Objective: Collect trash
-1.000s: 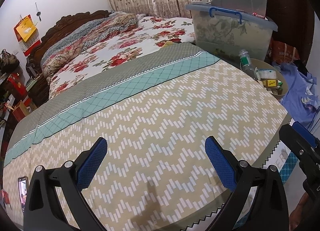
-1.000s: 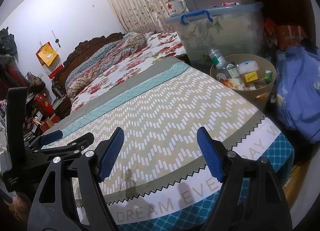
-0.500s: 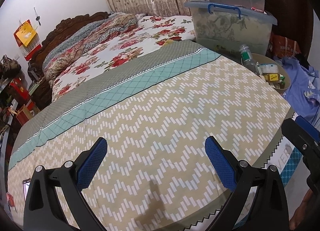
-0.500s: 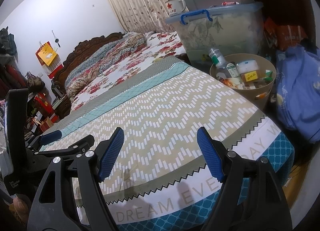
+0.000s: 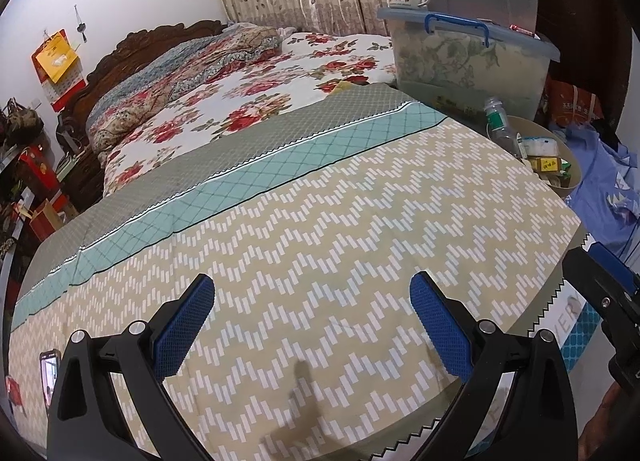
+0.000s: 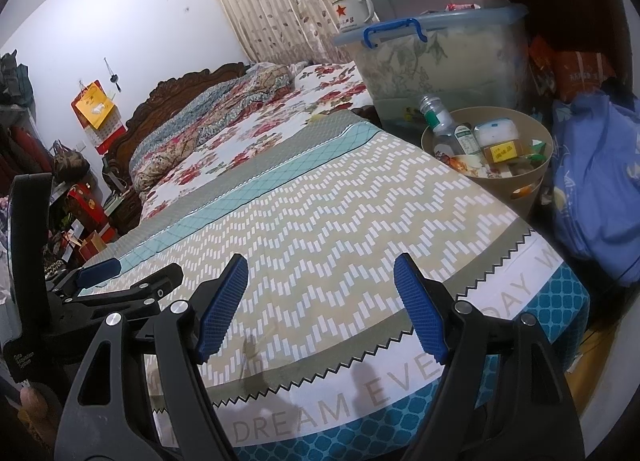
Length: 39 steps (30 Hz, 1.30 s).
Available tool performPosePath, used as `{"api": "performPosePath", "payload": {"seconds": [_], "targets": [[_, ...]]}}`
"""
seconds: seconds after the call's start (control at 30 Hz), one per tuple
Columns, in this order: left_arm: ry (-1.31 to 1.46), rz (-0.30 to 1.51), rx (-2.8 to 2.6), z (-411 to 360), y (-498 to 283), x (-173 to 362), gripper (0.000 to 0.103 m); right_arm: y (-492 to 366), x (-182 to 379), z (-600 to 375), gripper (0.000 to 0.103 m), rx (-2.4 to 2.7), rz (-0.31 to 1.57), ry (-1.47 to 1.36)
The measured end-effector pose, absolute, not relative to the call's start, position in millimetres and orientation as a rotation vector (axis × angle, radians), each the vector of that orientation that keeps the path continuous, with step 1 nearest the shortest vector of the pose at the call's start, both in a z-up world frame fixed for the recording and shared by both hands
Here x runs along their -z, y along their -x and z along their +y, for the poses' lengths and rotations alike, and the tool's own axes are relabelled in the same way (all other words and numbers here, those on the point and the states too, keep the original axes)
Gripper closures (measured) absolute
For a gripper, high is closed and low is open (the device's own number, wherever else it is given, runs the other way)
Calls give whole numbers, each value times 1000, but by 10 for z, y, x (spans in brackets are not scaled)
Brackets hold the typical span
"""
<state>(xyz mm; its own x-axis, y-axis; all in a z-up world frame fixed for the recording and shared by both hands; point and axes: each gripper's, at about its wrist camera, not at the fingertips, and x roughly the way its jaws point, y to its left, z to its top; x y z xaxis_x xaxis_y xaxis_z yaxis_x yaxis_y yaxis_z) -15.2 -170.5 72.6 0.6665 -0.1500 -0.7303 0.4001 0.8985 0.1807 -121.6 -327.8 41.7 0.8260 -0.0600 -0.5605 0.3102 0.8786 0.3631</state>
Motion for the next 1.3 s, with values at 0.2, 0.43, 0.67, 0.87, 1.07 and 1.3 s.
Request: {"api": "performPosePath", "payload": {"seconds": [0.2,0.43,0.67,0.87,1.07,1.3], "targets": [[-336,797,306,-1677,124,-716,9,1220,-419,-3272,27,204,569,-461],[-340,795,301,-1669,132,-712,9,1216,-420,-3273,27,205,569,-462],[-356,793,302,-1688,141,-699,9,1217,-415,-3271,27,206,569,-461],[-362,786,308,-1695,167,-704,9,1215,-416,-3276,27,205,570,-462],[-342,799,307,-1669,146,-710,9,1215,-407,-3275,27,205,571,-468],[-333,803,285,-1633,118,-707,9,1212,-413,-3240,27,202,574,-456]]}}
